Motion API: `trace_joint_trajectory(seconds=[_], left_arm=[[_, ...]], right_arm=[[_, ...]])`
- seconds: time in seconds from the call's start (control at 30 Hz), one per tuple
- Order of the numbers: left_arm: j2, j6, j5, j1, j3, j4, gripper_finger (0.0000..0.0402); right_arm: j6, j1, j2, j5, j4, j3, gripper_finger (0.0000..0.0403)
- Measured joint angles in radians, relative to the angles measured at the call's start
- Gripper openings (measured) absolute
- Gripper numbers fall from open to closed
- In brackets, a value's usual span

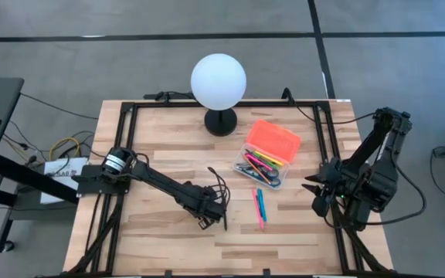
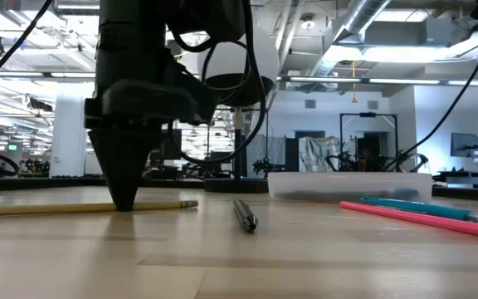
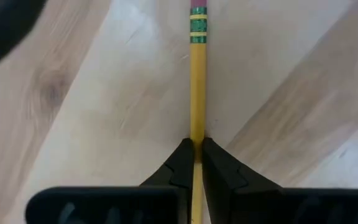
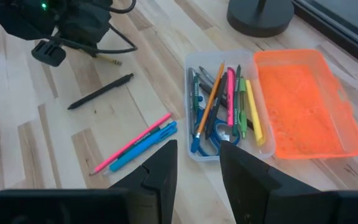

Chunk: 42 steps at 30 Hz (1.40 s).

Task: Pick & place school supplies into a supply box
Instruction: Put the yellow pencil into the orange supply box

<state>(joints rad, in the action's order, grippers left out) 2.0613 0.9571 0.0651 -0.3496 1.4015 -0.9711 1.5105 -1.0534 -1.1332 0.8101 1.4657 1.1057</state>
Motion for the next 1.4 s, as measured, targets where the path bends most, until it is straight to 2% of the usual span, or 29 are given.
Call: trace_joint_trajectory(seconds=[0.37,0.67,0.9,1.4], left_arm=[[0.000,-0.326,-0.016,0.003,-0.001,0.006,0.0008],[0.002,-0.389,-0.065,0.026,0.023,-0.006,0.0002],[0.008,-0.474,-0.062,0.051,0.136,-0.107,0.0003],[0.006,-0.696,0.048,0.167,0.394,-0.212,0.0001]], right_arm=[[-0.002,0.000,0.000,-0.001,0.000,0.000,0.0113],[-0.002,0.000,0.000,-0.002,0.000,0.000,0.0113],[0.000,0.000,0.000,-0.003,-0.004,0.000,0.0113],[0.005,0.000,0.000,-0.002,-0.046,0.000,0.0113]])
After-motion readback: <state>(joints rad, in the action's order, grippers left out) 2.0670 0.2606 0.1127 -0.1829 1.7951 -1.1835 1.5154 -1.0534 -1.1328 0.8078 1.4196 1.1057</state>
